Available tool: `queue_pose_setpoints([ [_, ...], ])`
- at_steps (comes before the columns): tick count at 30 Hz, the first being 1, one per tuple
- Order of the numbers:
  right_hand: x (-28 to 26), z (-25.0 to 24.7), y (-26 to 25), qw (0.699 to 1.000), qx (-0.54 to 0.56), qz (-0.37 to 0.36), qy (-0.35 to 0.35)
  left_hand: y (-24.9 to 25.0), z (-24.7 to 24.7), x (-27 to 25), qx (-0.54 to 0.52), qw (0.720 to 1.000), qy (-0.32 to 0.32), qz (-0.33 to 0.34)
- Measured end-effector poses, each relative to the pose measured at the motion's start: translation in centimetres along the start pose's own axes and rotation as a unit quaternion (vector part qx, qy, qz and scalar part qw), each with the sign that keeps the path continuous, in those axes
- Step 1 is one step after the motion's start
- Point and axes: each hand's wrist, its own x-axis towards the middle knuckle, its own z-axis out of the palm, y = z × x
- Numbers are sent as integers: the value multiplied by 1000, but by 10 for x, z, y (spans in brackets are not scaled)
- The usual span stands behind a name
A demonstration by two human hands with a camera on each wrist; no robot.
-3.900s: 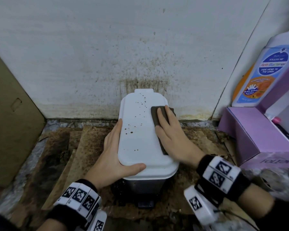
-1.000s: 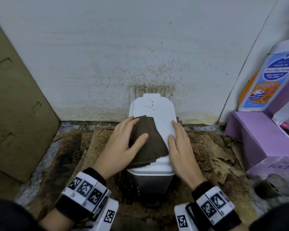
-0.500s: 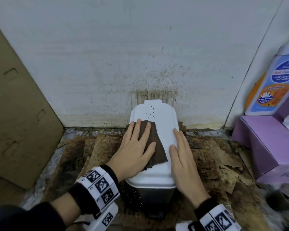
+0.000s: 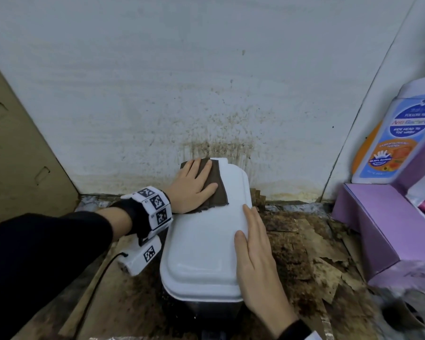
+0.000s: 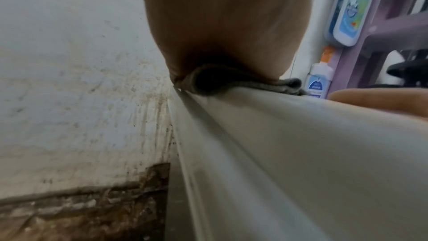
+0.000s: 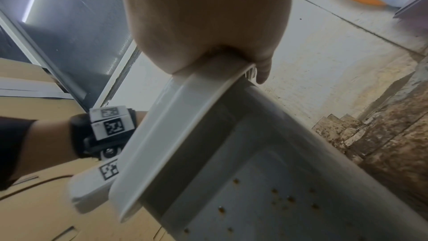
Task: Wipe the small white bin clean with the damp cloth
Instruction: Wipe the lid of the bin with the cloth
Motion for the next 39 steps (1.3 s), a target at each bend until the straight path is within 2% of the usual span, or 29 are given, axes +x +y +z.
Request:
queue_pose_setpoints([
  [8, -1, -1, 0, 1000, 9, -4, -1, -2, 2, 2, -16, 1000, 21, 2],
  [17, -2, -1, 0, 1000, -2, -4, 1, 5, 19, -51, -109, 993, 42, 10],
  [24, -3, -1, -1, 1000, 0, -5, -2, 9, 22, -69, -114, 993, 26, 8],
  [32, -3, -1, -3, 1000, -11, -4, -9, 4, 18, -62, -102, 995, 5, 13],
  [39, -3, -3, 0, 1000, 0, 1, -14, -7, 2, -25, -64, 998, -15, 10],
])
